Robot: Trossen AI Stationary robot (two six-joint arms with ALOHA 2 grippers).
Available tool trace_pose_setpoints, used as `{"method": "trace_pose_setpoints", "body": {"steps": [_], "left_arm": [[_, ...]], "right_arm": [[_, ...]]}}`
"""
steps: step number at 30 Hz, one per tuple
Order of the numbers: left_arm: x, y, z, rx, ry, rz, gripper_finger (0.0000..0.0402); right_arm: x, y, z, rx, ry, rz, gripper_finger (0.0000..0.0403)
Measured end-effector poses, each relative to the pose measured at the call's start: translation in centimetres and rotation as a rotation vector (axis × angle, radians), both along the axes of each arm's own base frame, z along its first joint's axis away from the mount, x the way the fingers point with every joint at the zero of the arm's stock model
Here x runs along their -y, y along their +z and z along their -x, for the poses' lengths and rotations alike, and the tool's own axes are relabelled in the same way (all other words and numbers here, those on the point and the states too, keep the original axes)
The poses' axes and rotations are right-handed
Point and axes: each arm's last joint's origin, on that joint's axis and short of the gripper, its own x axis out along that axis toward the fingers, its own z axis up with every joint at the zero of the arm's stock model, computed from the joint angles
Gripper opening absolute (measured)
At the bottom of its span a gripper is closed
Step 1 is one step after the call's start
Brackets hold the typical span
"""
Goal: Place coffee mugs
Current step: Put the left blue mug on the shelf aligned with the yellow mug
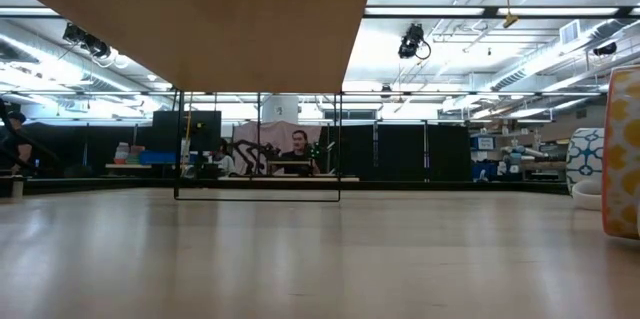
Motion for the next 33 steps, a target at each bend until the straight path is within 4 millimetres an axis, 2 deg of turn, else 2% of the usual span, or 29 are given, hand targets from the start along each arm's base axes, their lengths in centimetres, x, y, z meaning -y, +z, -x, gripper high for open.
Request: {"method": "trace_pose_setpoints", "body": {"steps": [33], "left_arm": [[0.00,0.00,0.00,-0.001,-0.001,-0.002,0.0149]], "right_arm": [[-0.16,0.35,-0.54,0.053,-0.016,-0.054,0.0123]]}}
